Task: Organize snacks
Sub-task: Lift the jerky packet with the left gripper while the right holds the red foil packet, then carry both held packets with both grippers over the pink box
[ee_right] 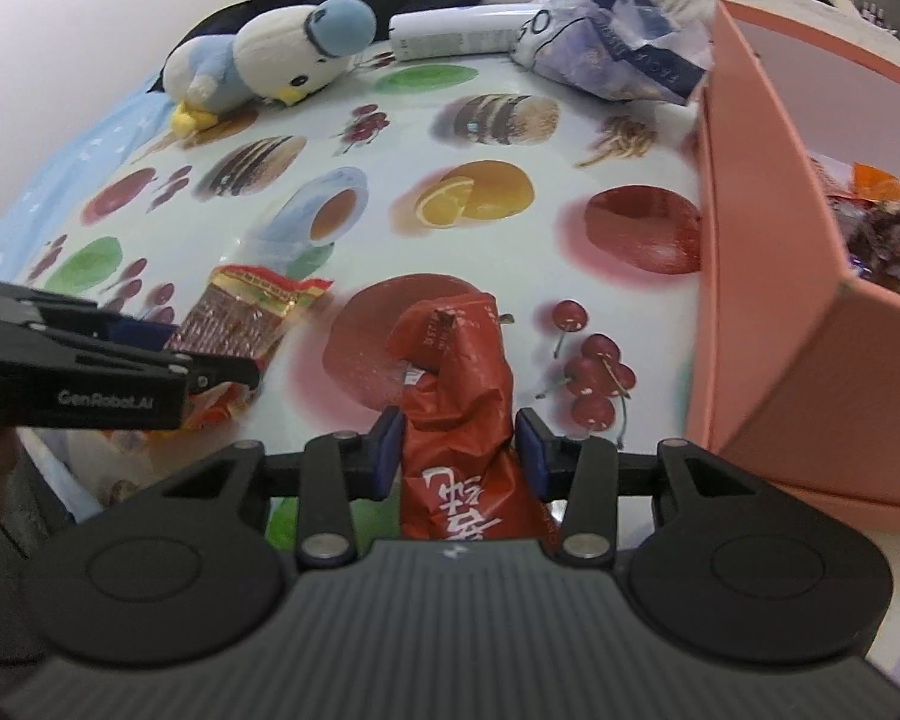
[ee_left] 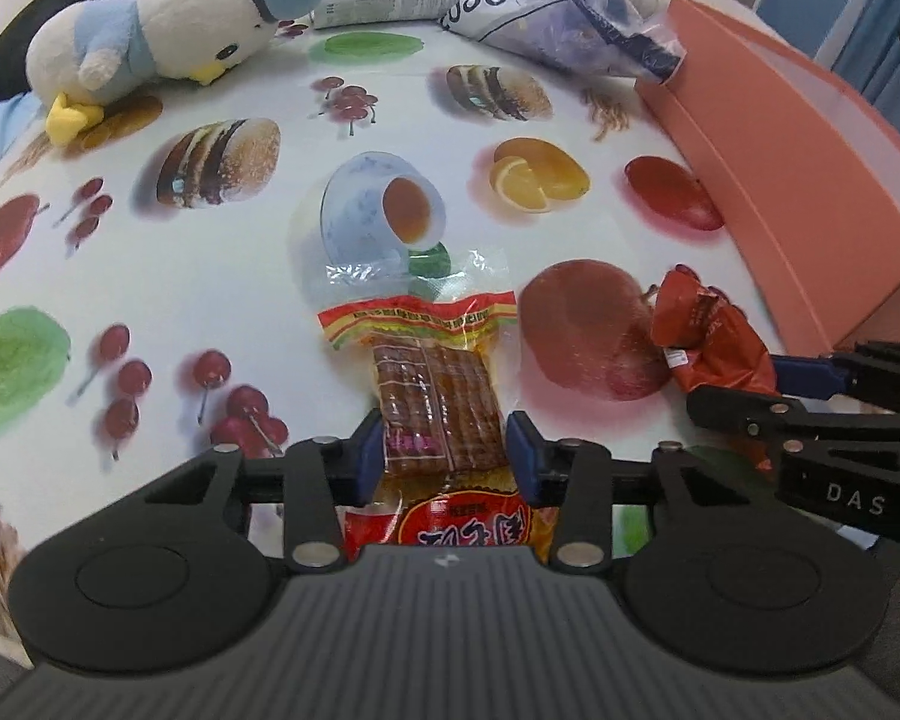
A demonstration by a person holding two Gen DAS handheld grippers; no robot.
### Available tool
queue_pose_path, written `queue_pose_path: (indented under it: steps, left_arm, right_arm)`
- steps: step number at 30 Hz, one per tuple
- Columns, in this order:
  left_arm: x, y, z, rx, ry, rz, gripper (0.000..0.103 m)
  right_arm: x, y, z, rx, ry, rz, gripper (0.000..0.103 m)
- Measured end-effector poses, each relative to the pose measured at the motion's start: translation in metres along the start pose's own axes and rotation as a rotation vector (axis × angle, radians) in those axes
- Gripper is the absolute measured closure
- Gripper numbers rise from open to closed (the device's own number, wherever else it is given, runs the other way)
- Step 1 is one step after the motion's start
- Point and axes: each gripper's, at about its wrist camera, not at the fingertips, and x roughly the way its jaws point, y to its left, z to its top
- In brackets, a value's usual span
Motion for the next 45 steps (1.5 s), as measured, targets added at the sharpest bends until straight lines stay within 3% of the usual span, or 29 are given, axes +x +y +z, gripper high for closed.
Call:
queue_pose_path:
  steps: [1,4,13,31,45]
  left_arm:
    - [-0.003,0.0,-0.002,-0.014,-0.006,-0.008,0.069]
    - [-0.014,0.0,-0.006,-0.055,-0.016,-0.026,0.077]
    - [-0.061,-0.011,-0.02,-0.099,-0.084,-0.058,0.091]
    - [-0.169,-0.048,-0.023,-0.117,-0.223,-0.123,0.092]
    - [-0.21,-0.09,-0.03,-0.069,-0.244,-0.232,0.092]
  right_arm:
    - [-0.002,0.0,0.0,0.006,-0.002,-0.005,0.059]
    - [-0.012,0.001,-0.002,0.034,-0.018,-0.019,0.059]
    - [-0.048,0.013,-0.006,0.067,-0.065,-0.049,0.059]
    - [-0.151,0.022,-0.012,0.165,-0.199,-0.111,0.059]
    - [-0.223,0.018,-0.027,0.248,-0.297,-0.18,0.059]
